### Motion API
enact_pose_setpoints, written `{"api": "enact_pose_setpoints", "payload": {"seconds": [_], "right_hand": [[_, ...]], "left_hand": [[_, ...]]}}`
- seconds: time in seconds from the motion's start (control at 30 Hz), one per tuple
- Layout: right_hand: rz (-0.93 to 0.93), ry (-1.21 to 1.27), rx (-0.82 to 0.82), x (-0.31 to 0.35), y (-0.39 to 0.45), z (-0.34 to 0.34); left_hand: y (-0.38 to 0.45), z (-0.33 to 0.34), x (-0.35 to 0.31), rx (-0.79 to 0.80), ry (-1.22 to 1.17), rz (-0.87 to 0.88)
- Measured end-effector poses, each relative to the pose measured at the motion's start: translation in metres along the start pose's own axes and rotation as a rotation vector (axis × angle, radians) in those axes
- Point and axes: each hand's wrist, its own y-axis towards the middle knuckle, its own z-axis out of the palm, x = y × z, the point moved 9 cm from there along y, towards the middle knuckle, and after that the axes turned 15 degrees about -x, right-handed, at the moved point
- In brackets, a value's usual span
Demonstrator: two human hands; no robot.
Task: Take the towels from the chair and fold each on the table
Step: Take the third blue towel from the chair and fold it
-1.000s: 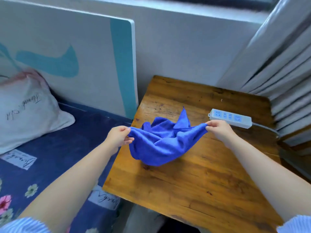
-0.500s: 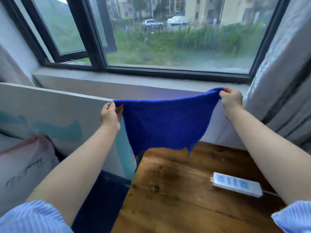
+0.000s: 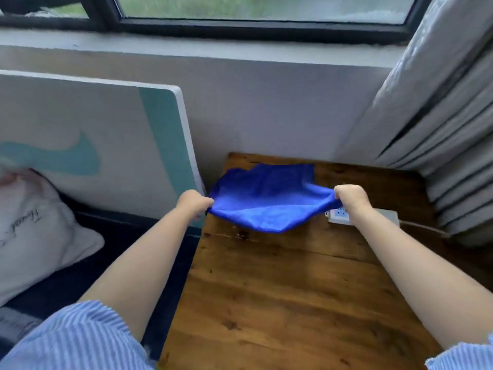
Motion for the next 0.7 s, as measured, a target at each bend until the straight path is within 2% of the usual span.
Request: {"api": "enact_pose_setpoints", "payload": {"seconds": [0.07,0.13,0.23,0.37,0.47,0.63,0.7], "right_hand": [[0.112,0.011,0.007,-0.038,-0.029,0.016],[0.148,-0.129,0.02,-0.073,-0.051,0.028],[0.129,-0.364,0.084,-0.109,-0.086,0.041],[0.16,-0.512,0.14,-0.151,-0.135,0.05],[0.165,-0.644,0.206,-0.18,-0.168,0.059],[0.14,-0.882,0.462,-0.22,-0.222,0.092],[0.176,-0.953,0.497,-0.238,-0.235,0.099]], "left_hand": [[-0.016,0.018,0.028,0.129,0.218,0.041],[-0.035,0.032,0.055,0.254,0.377,0.057],[-0.059,0.042,0.082,0.351,0.589,0.166],[-0.091,0.052,0.122,0.466,0.821,0.278],[-0.108,0.065,0.165,0.563,0.895,0.245],[-0.14,0.082,0.217,0.724,1.0,0.203],[-0.148,0.088,0.228,0.758,1.018,0.184]]}}
